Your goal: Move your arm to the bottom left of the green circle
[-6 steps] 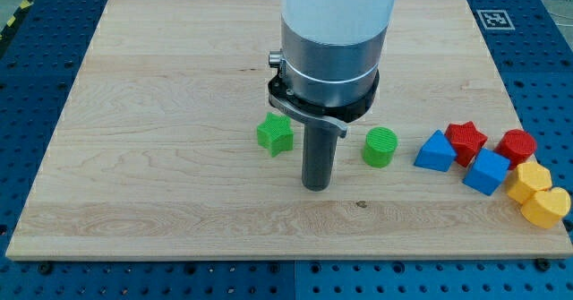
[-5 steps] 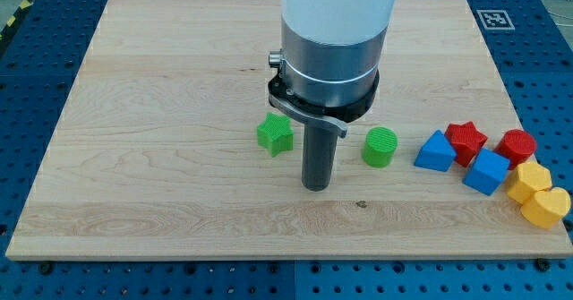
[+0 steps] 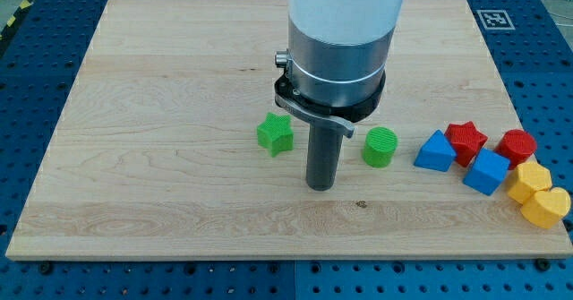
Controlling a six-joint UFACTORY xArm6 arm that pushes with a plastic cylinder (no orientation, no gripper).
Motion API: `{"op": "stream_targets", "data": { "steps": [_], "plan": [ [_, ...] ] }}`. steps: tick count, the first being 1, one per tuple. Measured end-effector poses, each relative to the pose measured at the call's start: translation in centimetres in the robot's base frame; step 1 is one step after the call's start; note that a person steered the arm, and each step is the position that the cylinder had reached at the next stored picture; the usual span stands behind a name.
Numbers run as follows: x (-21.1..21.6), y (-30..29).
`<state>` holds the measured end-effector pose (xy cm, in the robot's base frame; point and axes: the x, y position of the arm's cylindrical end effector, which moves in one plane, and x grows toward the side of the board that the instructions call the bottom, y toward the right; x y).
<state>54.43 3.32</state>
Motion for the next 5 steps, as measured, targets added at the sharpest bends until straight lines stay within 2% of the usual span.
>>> {"op": "stream_targets", "data": {
  "steps": [5],
  "plan": [
    [0.00,0.85]
  ]
}}
